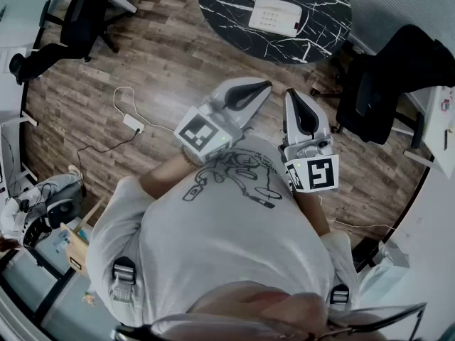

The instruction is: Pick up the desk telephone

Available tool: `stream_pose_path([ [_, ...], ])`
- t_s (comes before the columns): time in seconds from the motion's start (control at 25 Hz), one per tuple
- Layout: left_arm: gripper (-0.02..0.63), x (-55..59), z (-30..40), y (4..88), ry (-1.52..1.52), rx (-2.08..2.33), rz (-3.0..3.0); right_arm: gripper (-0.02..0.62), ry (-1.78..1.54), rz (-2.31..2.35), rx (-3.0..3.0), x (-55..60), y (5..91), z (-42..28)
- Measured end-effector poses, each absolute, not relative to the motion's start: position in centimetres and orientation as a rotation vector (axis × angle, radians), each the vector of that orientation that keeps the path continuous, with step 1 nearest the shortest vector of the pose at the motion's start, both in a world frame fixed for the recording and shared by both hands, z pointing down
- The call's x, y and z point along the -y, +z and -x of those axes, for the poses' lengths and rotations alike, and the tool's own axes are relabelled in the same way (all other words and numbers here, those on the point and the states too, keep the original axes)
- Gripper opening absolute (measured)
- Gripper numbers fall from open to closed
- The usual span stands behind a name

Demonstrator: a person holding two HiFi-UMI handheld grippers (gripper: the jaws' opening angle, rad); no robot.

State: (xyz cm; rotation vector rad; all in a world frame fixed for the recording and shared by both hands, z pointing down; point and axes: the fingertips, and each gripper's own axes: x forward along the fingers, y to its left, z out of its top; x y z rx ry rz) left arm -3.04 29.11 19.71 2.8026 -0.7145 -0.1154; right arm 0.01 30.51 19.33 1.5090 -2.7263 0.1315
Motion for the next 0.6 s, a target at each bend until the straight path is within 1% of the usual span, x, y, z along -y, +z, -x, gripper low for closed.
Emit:
stream_pose_path([
  [0.6, 0.0, -30.4, 1.6, 20.2, -0.081, 0.744, -2.811, 0.005, 0.147, -1.51, 2.753, -32.1, 18.9, -1.9],
])
